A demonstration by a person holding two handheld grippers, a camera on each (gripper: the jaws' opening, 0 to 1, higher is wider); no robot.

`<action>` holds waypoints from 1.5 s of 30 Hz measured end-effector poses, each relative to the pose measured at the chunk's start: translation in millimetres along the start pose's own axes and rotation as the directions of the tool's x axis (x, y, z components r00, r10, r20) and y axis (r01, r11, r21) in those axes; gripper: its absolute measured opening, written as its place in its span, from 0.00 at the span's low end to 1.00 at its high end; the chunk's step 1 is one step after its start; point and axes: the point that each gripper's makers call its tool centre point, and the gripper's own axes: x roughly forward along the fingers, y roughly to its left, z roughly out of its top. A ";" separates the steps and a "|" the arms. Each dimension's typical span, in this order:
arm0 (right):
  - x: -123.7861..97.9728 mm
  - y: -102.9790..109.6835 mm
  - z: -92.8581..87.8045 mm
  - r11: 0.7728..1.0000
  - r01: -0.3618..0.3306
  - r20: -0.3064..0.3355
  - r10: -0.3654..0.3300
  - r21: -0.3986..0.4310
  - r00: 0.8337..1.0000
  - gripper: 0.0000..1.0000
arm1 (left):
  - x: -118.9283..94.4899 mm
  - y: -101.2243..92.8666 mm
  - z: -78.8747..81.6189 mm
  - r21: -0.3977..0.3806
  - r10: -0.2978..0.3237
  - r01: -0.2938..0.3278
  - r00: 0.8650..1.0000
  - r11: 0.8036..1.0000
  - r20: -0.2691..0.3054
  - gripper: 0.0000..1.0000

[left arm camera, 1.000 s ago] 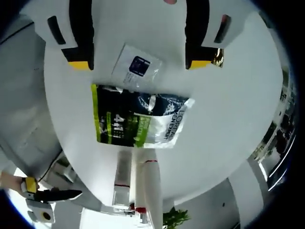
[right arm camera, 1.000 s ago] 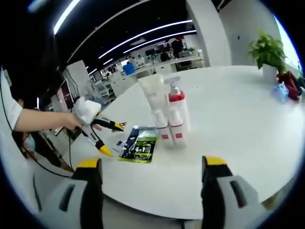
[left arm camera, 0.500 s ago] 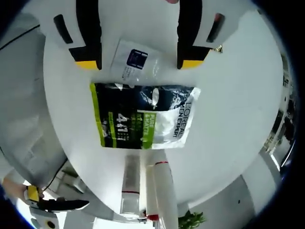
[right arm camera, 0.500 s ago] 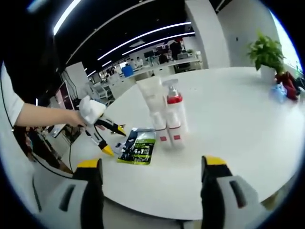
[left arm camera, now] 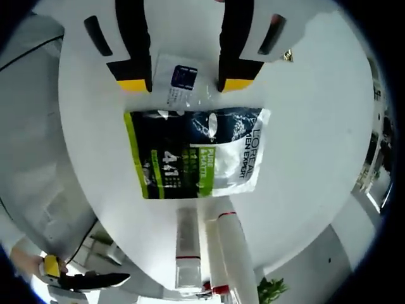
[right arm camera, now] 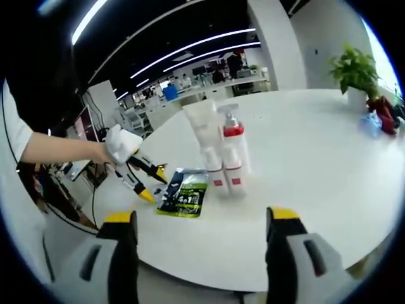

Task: Arrange the skincare products in the storage area until every visible bottle or jar stands upright without overlapping.

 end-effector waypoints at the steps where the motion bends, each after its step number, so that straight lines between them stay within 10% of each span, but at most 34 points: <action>1: 0.0 0.0 -0.1 1.000 0.000 -0.001 0.000 -0.001 1.000 0.84 | 0.0 -0.1 -0.1 0.002 0.000 0.000 1.000 1.000 0.000 0.39; 45: 0.1 28.6 -6.3 0.991 -0.122 -0.051 0.119 -0.058 0.992 0.72 | -42.2 -49.2 -17.4 -0.085 0.110 -0.106 0.993 0.991 0.047 0.37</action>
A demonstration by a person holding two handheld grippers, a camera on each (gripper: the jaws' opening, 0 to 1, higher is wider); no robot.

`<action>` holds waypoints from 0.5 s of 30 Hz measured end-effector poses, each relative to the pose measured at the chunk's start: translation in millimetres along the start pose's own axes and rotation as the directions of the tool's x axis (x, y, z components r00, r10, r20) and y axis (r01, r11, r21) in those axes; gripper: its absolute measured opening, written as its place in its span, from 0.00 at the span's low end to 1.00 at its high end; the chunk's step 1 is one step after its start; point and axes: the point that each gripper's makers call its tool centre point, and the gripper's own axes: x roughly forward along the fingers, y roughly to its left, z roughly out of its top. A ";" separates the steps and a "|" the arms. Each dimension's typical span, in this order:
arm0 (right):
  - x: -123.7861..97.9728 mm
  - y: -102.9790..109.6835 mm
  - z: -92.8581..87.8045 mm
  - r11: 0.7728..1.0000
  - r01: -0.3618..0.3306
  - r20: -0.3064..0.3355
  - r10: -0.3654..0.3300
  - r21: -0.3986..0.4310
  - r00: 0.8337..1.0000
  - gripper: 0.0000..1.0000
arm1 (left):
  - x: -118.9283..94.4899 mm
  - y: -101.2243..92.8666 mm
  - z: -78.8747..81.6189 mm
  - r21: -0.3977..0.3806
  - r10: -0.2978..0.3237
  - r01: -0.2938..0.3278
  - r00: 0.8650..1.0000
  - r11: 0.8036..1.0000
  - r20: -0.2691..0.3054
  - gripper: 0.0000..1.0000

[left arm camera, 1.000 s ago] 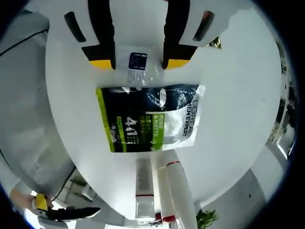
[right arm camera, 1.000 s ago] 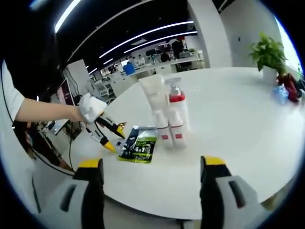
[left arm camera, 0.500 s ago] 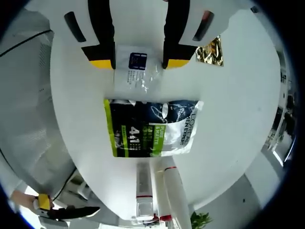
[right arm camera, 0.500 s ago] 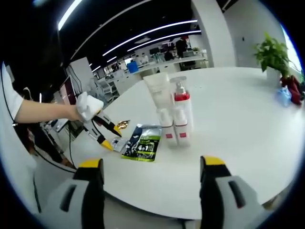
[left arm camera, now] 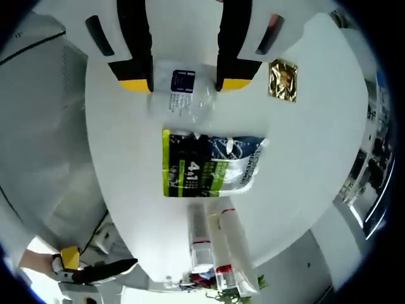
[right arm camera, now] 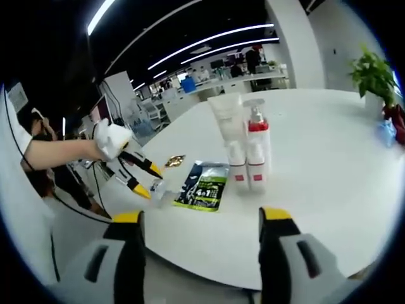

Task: Arrange the skincare products in the storage area until every visible bottle or jar stands upright without overlapping.

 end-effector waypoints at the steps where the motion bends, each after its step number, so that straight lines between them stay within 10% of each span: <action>1: 0.3 1.4 -1.0 1.000 -0.006 -0.006 0.006 -0.004 1.000 0.71 | -0.7 -1.7 1.4 -0.001 0.002 -0.002 1.000 1.000 0.005 0.37; 15: 11.6 27.0 -1.5 0.994 -0.110 -0.055 0.109 -0.024 0.993 0.53 | -14.6 -35.3 34.4 -0.008 0.055 -0.055 0.992 0.998 0.116 0.37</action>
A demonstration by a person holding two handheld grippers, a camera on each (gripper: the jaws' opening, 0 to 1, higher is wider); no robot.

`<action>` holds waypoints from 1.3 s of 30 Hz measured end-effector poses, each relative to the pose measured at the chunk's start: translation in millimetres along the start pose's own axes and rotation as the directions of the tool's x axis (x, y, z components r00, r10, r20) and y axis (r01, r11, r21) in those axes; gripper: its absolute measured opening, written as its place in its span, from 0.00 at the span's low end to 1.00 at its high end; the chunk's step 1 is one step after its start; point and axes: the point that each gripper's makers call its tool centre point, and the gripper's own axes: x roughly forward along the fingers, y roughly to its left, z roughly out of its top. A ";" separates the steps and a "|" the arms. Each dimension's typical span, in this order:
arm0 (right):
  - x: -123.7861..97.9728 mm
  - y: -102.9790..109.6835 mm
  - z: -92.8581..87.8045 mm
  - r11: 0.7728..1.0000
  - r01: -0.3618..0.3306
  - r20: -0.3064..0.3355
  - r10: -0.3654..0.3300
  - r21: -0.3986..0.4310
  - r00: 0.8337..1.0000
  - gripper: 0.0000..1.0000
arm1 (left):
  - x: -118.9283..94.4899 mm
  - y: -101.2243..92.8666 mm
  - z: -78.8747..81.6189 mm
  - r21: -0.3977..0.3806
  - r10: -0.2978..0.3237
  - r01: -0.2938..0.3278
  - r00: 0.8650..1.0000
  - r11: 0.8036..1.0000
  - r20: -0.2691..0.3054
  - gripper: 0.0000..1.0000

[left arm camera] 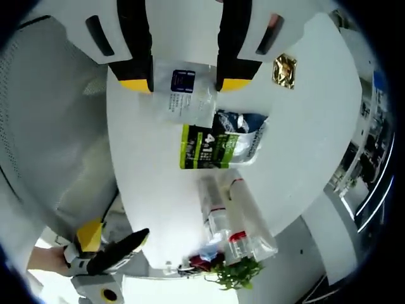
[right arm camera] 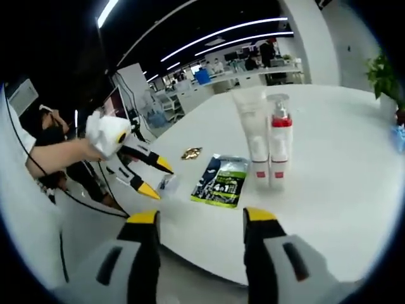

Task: Arrange the skincare products in the storage area until every visible bottle or jar stands upright without overlapping.

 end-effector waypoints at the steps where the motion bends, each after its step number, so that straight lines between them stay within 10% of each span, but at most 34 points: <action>1: 1.5 1.4 1.8 1.000 -0.010 0.006 0.010 0.004 1.000 0.53 | 1.8 -1.4 0.0 0.000 -0.001 0.001 1.000 1.000 0.005 0.37; 33: 47.2 52.0 6.3 0.913 -0.297 0.077 0.287 0.280 0.955 0.30 | -28.2 -52.7 58.5 0.062 0.068 -0.077 0.989 0.995 0.130 0.37; 39: 47.5 56.3 10.6 0.892 -0.328 0.103 0.311 0.312 0.945 0.08 | -28.2 -55.1 57.3 0.075 0.060 -0.069 0.991 0.995 0.122 0.37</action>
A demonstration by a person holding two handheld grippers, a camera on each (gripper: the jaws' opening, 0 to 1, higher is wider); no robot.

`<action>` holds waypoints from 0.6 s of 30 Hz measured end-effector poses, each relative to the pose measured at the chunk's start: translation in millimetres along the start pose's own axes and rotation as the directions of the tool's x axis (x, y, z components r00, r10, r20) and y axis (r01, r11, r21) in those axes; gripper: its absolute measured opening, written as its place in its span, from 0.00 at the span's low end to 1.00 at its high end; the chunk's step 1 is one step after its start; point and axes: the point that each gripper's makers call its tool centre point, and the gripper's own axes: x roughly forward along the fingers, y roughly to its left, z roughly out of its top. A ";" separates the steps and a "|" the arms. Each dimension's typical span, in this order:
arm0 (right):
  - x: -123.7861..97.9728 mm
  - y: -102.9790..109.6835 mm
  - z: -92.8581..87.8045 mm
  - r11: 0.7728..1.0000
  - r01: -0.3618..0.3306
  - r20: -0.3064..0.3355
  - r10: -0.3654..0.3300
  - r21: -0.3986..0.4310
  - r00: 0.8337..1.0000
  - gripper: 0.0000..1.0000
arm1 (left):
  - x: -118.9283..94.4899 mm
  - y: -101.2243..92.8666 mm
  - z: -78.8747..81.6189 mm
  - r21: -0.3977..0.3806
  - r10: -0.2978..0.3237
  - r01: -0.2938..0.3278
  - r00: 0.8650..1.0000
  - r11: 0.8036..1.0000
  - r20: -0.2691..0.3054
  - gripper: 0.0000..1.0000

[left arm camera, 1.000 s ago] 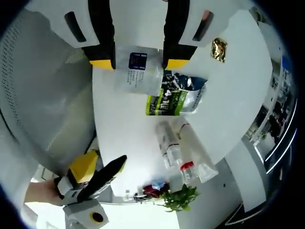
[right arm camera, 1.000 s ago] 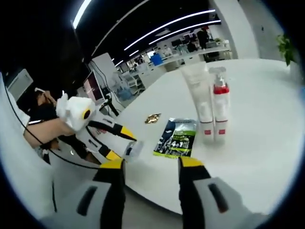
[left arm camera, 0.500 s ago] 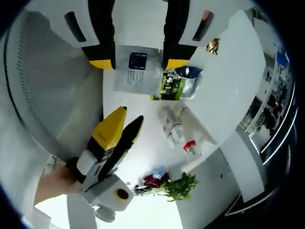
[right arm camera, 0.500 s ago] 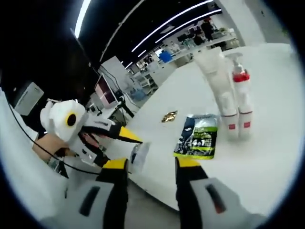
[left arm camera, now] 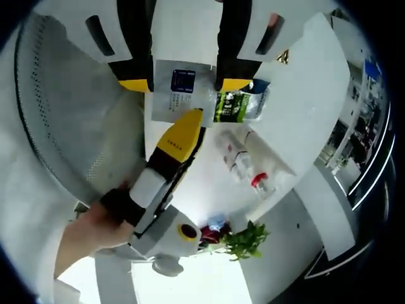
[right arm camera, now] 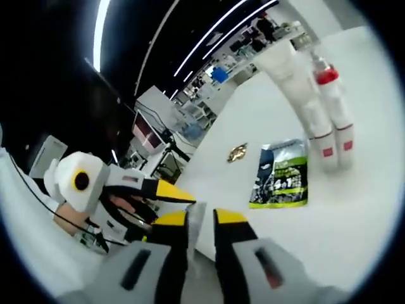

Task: Arrange the skincare products in the storage area until every visible bottle or jar stands upright without overlapping.

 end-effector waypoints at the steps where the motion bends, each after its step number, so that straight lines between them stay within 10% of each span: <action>1: 0.0 0.5 0.2 1.000 -0.003 0.002 0.003 0.006 1.000 0.05 | 0.1 -0.7 0.5 0.001 -0.003 0.003 1.000 1.000 0.001 0.37; 13: -2.8 -0.6 2.4 0.998 0.001 0.032 -0.003 0.070 0.999 0.01 | -0.6 0.6 6.2 -0.026 -0.012 0.013 0.999 1.000 0.034 0.38; 18: -8.5 -1.8 12.6 0.993 -0.001 0.089 -0.010 0.121 0.996 0.01 | -8.0 10.9 20.9 -0.190 0.008 0.023 0.987 0.981 0.160 0.44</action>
